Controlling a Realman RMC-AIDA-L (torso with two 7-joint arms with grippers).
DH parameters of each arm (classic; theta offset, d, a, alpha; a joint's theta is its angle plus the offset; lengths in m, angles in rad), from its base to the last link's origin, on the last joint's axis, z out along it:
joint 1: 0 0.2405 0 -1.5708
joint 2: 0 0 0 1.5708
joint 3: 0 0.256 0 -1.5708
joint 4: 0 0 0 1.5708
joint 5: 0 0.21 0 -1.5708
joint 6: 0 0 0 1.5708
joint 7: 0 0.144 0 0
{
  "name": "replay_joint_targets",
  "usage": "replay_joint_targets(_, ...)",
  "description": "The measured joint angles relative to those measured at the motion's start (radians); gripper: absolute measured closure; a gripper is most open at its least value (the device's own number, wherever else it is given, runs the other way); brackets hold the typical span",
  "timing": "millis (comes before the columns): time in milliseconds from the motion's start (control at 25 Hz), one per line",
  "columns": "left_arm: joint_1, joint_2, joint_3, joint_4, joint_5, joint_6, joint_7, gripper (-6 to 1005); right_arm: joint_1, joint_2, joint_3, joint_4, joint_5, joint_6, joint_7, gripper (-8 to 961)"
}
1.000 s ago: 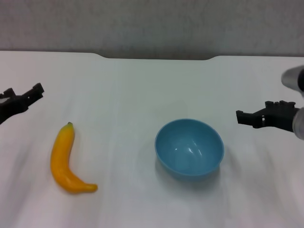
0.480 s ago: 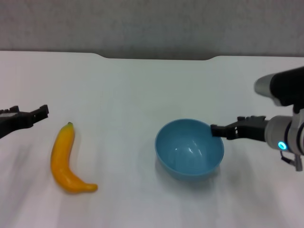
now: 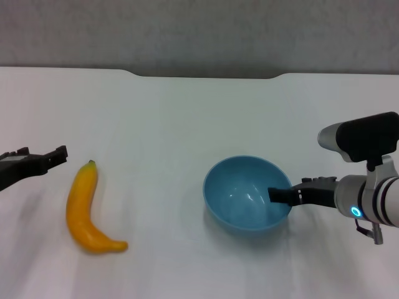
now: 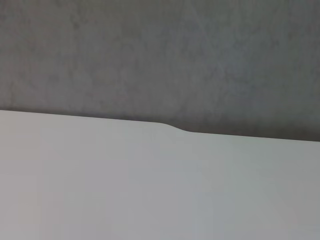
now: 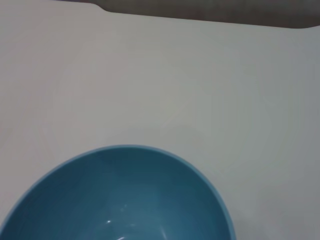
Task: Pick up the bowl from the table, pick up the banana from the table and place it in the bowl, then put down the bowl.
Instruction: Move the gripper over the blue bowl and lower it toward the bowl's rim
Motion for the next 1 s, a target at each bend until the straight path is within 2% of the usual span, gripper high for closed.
replay_joint_targets(280,-0.001,-0.001,0.0,0.014,-0.002,0.001,-0.001,112,-0.01,0.002,-0.027,-0.008,0.002,-0.062,0.006,68)
replay_joint_targets(560,-0.002,-0.002,-0.001,0.023,-0.004,0.001,-0.001,112,-0.004,0.001,-0.029,-0.038,0.002,-0.064,0.015,81)
replay_joint_targets(760,0.0,-0.002,-0.001,0.024,-0.006,0.001,-0.001,113,-0.003,-0.002,-0.037,-0.046,-0.004,-0.063,0.001,288)
replay_joint_targets(1000,0.002,-0.002,-0.001,0.028,-0.006,0.002,-0.002,113,-0.011,-0.002,-0.04,-0.042,-0.007,-0.081,-0.033,424)
